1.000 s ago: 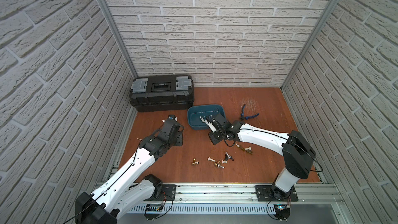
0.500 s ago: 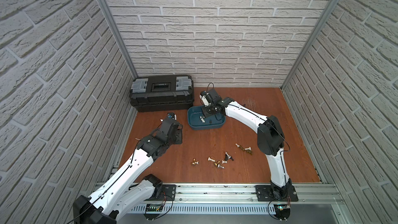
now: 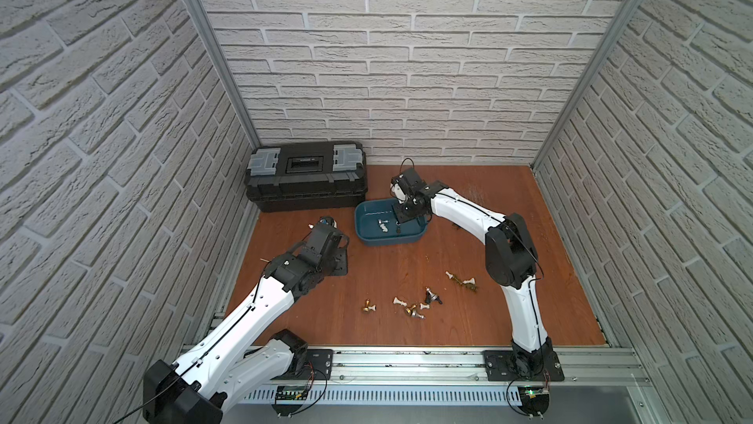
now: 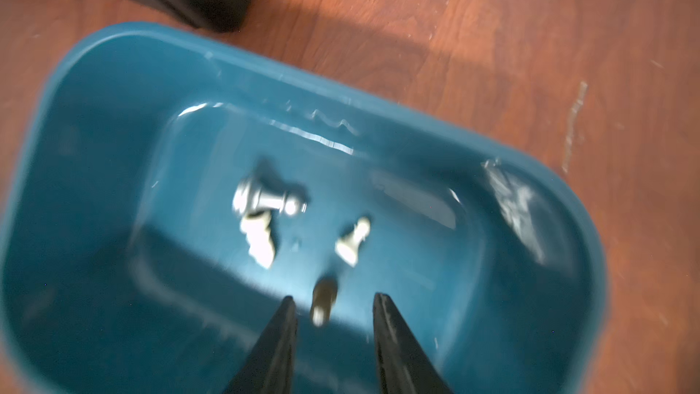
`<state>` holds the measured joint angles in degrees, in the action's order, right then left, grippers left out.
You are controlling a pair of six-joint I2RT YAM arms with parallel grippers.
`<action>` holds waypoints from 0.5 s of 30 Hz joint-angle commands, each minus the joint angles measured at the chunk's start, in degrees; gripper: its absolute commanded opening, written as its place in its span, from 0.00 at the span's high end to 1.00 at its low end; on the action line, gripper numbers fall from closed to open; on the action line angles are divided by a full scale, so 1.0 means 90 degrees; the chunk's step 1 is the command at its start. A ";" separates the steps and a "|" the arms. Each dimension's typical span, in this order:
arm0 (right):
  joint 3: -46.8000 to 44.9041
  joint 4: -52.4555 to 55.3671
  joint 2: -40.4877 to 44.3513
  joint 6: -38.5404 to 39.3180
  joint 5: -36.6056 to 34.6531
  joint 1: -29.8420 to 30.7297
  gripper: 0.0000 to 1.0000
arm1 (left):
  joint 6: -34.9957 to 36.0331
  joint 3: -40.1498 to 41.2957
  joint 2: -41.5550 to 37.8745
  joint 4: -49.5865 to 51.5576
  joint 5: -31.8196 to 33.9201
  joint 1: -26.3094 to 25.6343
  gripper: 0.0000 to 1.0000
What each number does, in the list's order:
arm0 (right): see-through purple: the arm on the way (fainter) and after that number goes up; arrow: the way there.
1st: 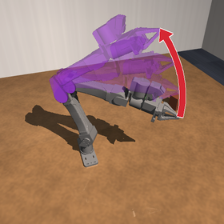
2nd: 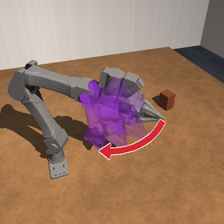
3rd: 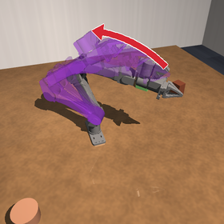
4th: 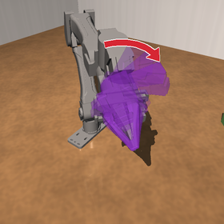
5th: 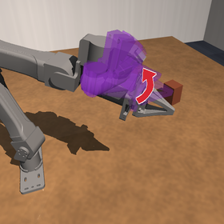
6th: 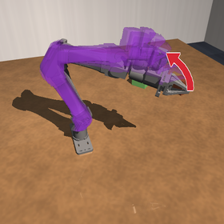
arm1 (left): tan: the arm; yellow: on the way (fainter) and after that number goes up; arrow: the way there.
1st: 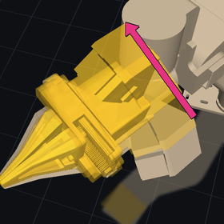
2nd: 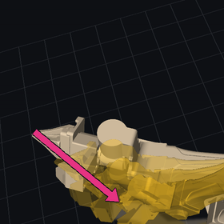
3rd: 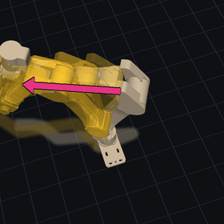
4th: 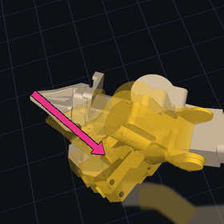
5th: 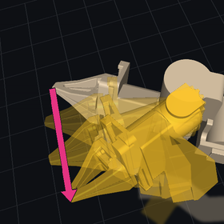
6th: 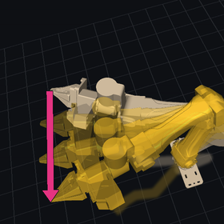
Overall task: Put the chess pieces into the storage box
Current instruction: Place the chess piece in the storage box, then pick up the chess piece at the center of the board.
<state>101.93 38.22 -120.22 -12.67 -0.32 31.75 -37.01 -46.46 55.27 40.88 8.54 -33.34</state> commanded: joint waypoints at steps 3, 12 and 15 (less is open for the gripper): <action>-0.1527 -0.0870 0.1893 -0.0418 0.0190 0.0104 0.61 | -0.0399 -0.0121 0.0435 0.0270 0.0033 -0.0885 0.49; -0.4303 -0.1638 0.4397 -0.0785 0.0014 0.0584 0.60 | -0.1278 0.0111 0.1278 0.0032 0.0654 -0.2286 0.49; -0.4860 -0.1633 0.5012 -0.0846 -0.0124 0.0729 0.60 | -0.1393 0.0328 0.1274 -0.0246 0.0619 -0.2329 0.50</action>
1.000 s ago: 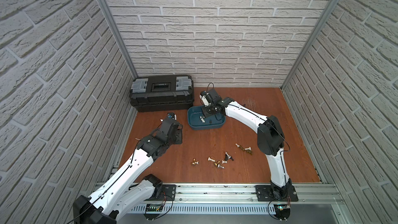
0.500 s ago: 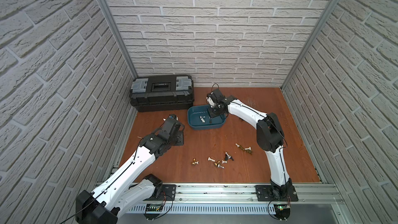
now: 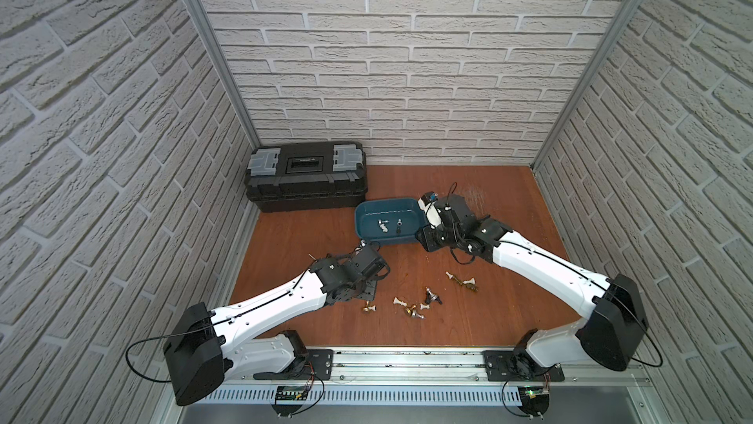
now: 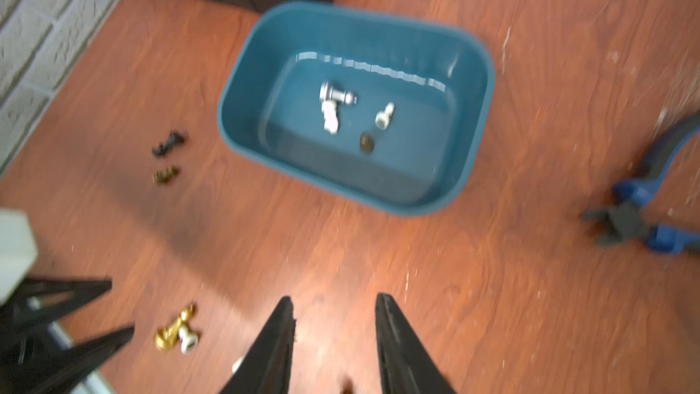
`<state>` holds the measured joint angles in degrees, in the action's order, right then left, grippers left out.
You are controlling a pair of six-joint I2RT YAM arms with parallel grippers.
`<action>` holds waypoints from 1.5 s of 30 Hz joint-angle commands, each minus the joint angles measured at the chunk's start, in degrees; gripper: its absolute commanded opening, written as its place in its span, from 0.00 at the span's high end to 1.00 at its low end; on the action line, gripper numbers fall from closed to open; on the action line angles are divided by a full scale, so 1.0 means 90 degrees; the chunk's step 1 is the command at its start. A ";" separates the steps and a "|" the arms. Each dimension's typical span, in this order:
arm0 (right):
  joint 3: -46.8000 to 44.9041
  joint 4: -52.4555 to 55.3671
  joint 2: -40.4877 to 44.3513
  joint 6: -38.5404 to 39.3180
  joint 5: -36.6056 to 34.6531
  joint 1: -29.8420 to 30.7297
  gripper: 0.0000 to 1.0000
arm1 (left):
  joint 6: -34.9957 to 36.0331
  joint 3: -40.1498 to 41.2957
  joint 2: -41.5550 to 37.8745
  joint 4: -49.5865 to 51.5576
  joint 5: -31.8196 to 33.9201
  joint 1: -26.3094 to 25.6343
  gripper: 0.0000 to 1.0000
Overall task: Put the chess pieces into the storage box
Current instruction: Pick up the chess piece at the center of the board.
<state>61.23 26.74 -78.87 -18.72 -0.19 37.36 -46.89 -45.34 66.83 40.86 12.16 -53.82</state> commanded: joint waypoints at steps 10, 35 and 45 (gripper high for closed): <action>-0.0933 -0.0439 0.1272 -0.0255 -0.0426 0.0180 0.59 | -0.0477 0.0845 0.0043 -0.0879 -0.0210 -0.0123 0.50; -0.1096 -0.0618 0.1112 -0.0253 -0.0285 0.0182 0.58 | -0.1244 0.1261 0.0359 -0.0634 -0.0228 -0.0809 0.59; -0.1190 -0.0702 0.1027 -0.0279 -0.0242 0.0182 0.58 | -0.1236 0.1464 0.0351 -0.0946 -0.0268 -0.0802 0.60</action>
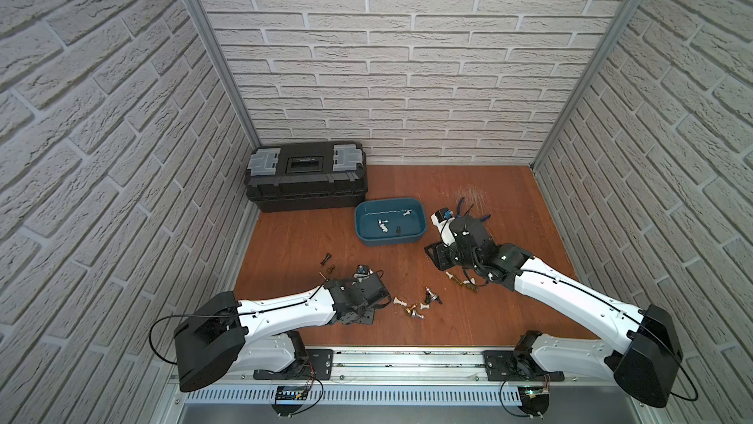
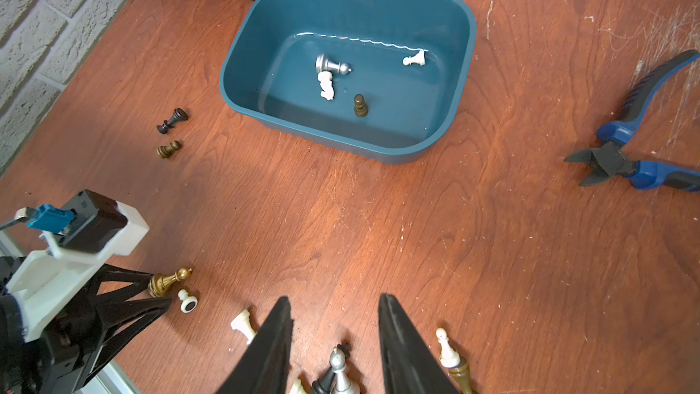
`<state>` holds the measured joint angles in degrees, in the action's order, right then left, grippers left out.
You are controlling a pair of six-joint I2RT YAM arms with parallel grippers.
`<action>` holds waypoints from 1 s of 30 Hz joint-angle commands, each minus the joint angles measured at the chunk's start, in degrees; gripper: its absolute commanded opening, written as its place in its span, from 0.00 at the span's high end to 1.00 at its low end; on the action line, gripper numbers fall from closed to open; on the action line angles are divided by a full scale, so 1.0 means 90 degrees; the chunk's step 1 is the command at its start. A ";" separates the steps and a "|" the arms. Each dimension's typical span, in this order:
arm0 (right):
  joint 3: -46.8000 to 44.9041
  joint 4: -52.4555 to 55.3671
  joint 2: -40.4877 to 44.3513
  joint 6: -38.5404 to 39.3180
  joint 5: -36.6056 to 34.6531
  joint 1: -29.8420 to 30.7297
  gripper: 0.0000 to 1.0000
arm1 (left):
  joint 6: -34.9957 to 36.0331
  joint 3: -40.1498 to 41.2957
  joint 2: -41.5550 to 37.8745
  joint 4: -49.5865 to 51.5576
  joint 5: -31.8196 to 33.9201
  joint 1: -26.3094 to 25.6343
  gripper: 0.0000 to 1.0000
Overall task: Put the chess pieces into the storage box
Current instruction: Pick up the chess piece at the center of the board.
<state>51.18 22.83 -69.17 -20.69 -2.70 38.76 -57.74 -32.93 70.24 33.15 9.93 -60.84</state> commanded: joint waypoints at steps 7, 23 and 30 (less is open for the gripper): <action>-0.0129 -0.0403 -0.0159 -0.0177 0.0180 0.0019 0.58 | 0.0149 -0.0022 0.0122 -0.0031 0.0092 -0.0023 0.60; -0.0169 -0.0491 -0.0326 -0.0153 0.0319 0.0019 0.58 | 0.0523 -0.0348 0.0685 0.0158 0.0355 0.0078 0.55; -0.0162 -0.0568 -0.0498 -0.0171 0.0415 0.0029 0.58 | 0.0755 -0.0557 0.1073 0.0282 0.0371 0.0164 0.57</action>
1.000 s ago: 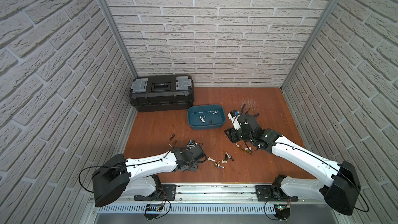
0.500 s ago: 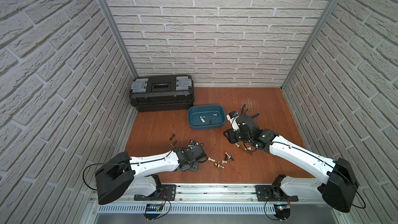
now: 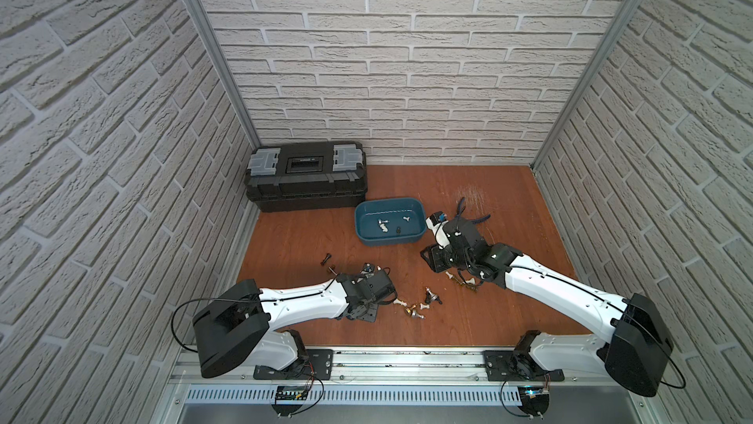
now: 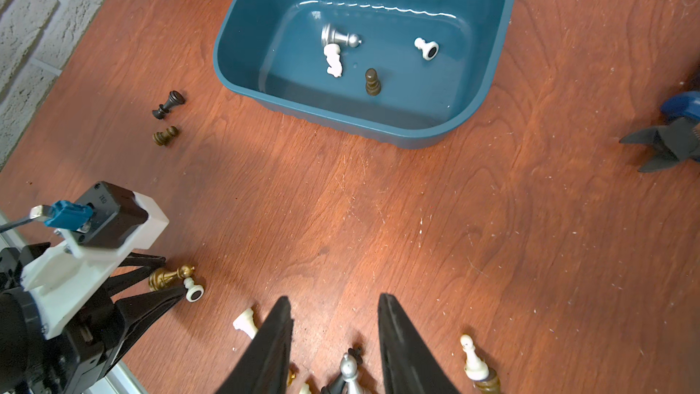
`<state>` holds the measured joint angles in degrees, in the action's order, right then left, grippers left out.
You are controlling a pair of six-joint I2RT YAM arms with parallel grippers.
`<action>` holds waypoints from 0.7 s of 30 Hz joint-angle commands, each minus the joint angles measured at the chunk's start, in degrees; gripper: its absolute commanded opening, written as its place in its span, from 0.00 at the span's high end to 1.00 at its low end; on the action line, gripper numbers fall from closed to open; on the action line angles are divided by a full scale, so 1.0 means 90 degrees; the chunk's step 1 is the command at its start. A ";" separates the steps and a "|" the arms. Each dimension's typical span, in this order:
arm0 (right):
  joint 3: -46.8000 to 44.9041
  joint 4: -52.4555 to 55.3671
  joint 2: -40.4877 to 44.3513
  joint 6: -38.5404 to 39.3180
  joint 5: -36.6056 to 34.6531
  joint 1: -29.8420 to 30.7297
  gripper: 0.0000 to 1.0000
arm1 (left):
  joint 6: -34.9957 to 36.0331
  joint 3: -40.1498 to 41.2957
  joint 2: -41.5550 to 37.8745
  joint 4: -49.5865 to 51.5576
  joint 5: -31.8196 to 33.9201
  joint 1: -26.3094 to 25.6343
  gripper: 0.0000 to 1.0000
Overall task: Put the chess pieces into the storage box
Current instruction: Pick up the chess piece at the center of the board.
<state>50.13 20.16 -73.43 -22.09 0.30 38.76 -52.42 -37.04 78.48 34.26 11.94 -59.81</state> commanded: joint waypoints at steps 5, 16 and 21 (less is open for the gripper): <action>-0.0046 -0.0307 -0.0013 -0.0046 0.0087 0.0027 0.58 | 0.0171 -0.0104 0.0246 0.0118 -0.0030 0.0025 0.67; -0.0012 -0.0345 0.0169 -0.0010 -0.0086 0.0020 0.58 | -0.0013 -0.0422 -0.0907 0.1026 0.0300 0.0155 0.81; 0.0001 -0.0355 0.0229 0.0059 -0.0185 0.0019 0.58 | 0.0489 -0.0897 -0.1362 0.1314 0.0418 0.0844 0.81</action>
<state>50.11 18.98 -73.10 -22.06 -0.30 38.76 -50.72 -42.37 67.81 42.89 13.39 -54.89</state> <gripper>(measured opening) 0.416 0.291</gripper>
